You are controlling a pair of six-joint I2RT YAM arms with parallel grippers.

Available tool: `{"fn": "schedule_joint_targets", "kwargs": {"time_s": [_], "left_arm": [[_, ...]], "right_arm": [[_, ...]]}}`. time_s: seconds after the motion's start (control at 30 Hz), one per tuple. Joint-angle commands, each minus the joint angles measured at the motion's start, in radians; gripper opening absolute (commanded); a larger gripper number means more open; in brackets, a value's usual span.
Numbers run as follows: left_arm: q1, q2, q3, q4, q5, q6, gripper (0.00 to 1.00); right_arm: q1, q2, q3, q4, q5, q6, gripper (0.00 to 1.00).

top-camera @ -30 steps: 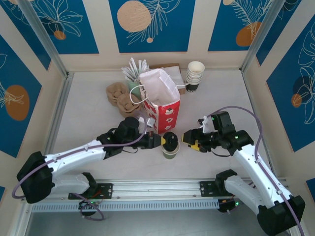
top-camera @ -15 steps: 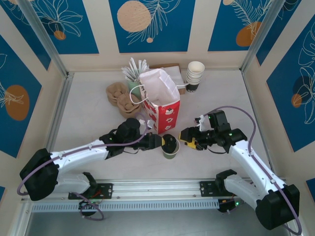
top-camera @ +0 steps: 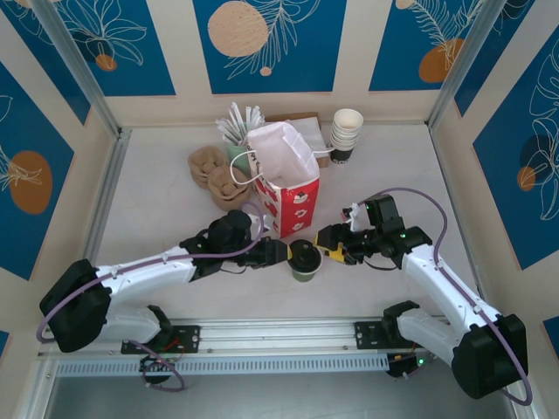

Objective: Pack the takeout coffee

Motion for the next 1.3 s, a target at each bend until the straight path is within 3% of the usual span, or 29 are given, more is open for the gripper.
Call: {"fn": "schedule_joint_targets", "kwargs": {"time_s": [0.0,0.4,0.83,1.27], "left_arm": [[0.014,0.014,-0.016,-0.011,-0.007,0.025,0.27],[0.014,0.057,-0.007,0.010,0.019,0.030,0.27],[0.013,0.023,0.055,-0.104,0.011,0.122,0.55],[0.013,0.070,0.120,-0.116,-0.003,0.183,0.57]], "right_arm": [[0.010,0.004,-0.009,0.014,-0.019,0.009,0.64],[0.027,-0.005,-0.015,-0.001,0.004,0.008,0.64],[0.055,-0.029,0.001,-0.081,0.091,-0.037,0.64],[0.075,-0.046,-0.018,-0.102,0.150,-0.054,0.58]]}}
